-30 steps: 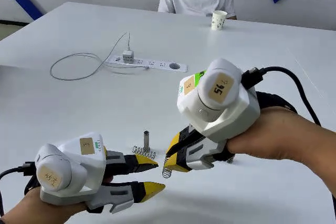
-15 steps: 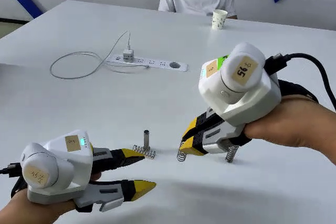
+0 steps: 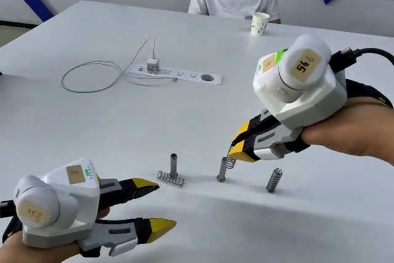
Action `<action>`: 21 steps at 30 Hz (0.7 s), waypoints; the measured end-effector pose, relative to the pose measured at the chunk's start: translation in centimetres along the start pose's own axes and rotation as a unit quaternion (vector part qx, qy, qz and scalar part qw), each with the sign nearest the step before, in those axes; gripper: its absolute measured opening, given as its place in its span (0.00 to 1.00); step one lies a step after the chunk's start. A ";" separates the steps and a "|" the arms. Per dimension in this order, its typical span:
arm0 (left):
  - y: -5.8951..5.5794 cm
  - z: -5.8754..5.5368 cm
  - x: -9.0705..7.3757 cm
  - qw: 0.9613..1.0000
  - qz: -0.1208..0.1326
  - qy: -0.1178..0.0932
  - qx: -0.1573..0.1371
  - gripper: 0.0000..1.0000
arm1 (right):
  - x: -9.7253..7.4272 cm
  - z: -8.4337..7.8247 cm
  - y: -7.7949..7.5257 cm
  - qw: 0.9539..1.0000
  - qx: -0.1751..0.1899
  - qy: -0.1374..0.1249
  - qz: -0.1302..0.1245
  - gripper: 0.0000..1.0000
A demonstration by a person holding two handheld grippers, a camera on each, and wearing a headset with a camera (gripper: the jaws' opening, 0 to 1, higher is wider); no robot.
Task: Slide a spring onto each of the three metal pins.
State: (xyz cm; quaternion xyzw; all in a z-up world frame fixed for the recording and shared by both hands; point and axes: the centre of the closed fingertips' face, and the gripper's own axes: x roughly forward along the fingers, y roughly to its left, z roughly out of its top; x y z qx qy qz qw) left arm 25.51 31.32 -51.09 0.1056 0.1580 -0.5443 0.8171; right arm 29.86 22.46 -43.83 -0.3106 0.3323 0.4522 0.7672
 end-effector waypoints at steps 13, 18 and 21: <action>0.3 -0.6 -0.6 1.000 0.010 0.001 -0.010 0.43 | 2.0 -0.7 -1.9 1.000 0.013 0.011 -0.016 0.11; 0.4 -0.6 -0.6 1.000 0.011 0.001 -0.012 0.43 | 2.5 -0.9 -2.1 1.000 0.017 0.011 -0.016 0.11; 0.4 -0.6 -0.6 1.000 0.011 0.000 -0.012 0.43 | 2.8 -1.1 -2.2 1.000 0.021 0.013 -0.015 0.11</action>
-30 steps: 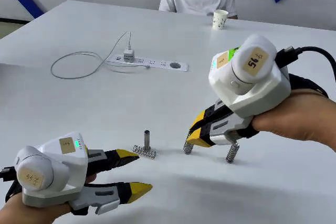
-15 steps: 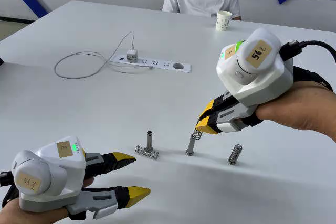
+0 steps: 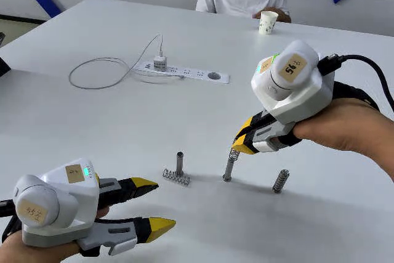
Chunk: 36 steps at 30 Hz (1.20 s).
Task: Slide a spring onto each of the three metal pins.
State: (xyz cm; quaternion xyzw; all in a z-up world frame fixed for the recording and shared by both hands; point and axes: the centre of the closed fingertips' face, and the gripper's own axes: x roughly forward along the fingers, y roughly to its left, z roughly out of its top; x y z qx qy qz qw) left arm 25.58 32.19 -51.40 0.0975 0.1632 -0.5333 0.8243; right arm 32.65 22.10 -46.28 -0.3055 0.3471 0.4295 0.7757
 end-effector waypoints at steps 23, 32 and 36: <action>0.3 -0.2 0.0 1.000 0.003 0.002 -0.004 0.42 | 2.5 -1.3 -0.2 1.000 0.011 0.015 0.012 0.12; 0.3 -0.2 0.0 1.000 0.003 0.002 -0.005 0.42 | 3.5 -2.0 -0.2 0.999 0.016 0.023 0.015 0.12; 0.3 -0.2 0.0 1.000 0.003 0.002 -0.006 0.42 | 4.1 -2.2 -0.2 0.999 0.016 0.027 0.017 0.12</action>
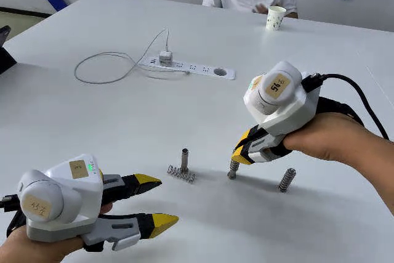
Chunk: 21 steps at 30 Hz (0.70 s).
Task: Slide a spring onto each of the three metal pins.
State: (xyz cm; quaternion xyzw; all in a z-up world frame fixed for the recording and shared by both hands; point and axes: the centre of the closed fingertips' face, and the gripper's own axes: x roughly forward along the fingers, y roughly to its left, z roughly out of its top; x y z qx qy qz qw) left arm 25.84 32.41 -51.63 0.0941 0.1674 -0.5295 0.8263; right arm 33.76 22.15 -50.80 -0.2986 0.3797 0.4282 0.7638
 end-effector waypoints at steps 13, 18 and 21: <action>0.0 -0.1 0.1 1.000 -0.001 0.002 0.000 0.42 | 1.3 -0.7 0.3 1.000 0.002 0.010 0.002 0.12; 0.1 -0.1 0.0 1.000 0.001 0.002 -0.001 0.42 | 1.6 -0.9 0.4 1.000 0.004 0.009 0.003 0.12; 0.2 -0.2 -0.1 1.000 0.002 0.002 -0.001 0.42 | 1.6 -0.9 0.5 1.000 0.007 0.008 0.004 0.12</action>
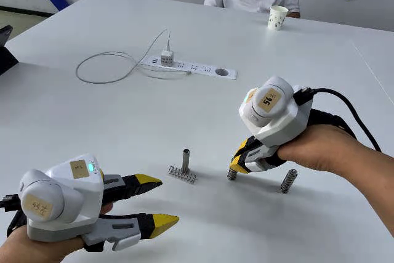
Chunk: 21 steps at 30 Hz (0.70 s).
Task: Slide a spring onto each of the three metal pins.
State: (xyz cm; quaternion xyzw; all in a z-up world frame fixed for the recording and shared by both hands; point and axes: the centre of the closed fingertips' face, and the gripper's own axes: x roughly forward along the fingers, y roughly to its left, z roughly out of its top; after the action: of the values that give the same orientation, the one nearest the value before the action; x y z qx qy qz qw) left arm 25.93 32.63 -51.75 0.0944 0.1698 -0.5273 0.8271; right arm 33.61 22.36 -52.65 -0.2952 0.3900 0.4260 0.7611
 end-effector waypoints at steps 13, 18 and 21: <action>0.0 0.1 0.0 1.000 0.000 0.000 0.003 0.42 | -1.5 1.8 0.6 0.999 -0.028 -0.021 -0.017 0.15; 0.0 0.2 0.0 1.000 0.000 0.000 0.004 0.42 | -1.4 3.9 1.6 0.998 -0.028 -0.049 -0.005 0.15; 0.0 0.3 0.0 1.000 0.001 -0.001 0.005 0.42 | -0.6 4.4 2.4 0.998 -0.031 -0.050 0.004 0.15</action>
State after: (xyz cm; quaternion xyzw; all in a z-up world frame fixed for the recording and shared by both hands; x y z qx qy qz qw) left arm 25.94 32.55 -51.48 0.0981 0.1659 -0.5273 0.8275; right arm 32.76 26.62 -50.12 -0.2956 0.3396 0.4552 0.7682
